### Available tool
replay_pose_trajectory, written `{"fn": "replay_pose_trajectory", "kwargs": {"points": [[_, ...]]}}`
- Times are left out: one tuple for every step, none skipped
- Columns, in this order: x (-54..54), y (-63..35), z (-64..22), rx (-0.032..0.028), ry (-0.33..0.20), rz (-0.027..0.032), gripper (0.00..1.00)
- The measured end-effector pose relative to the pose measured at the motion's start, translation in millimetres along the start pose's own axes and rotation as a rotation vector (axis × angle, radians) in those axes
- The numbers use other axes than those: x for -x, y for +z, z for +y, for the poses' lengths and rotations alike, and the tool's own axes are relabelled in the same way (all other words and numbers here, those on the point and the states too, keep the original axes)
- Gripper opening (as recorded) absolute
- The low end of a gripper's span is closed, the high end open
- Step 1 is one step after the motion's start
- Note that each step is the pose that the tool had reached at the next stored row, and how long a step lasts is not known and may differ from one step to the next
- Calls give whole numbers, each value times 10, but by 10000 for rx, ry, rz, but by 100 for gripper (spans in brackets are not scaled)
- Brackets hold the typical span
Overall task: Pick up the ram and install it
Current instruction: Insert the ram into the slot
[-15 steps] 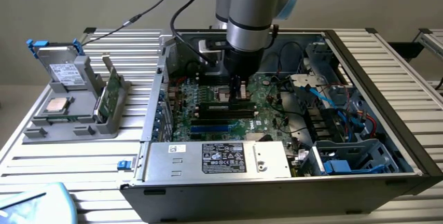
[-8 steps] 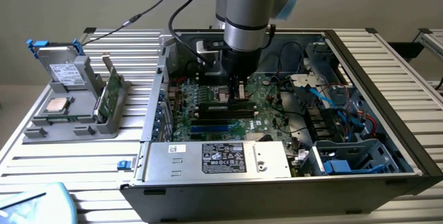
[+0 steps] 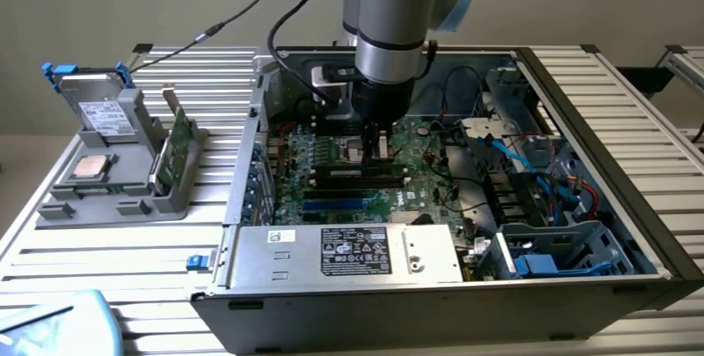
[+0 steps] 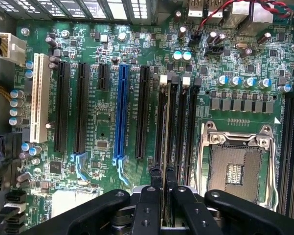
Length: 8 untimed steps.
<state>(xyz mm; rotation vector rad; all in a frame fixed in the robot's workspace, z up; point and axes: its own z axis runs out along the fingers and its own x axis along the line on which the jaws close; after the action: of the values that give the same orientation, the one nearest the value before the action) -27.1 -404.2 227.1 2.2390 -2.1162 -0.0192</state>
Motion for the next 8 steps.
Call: {"fn": "replay_pose_trajectory", "kwargs": {"points": [[0,4,0,-1,0,-2,15],[0,7,0,0,0,-1,15],[-1,9,-1,1,-1,0,15],[-1,12,-1,3,-2,-1,15],[-2,14,-1,6,-1,-1,15],[-3,15,-1,13,-2,-1,15],[-3,15,-1,24,-2,0,15],[-4,17,-1,33,-2,-3,15]]}}
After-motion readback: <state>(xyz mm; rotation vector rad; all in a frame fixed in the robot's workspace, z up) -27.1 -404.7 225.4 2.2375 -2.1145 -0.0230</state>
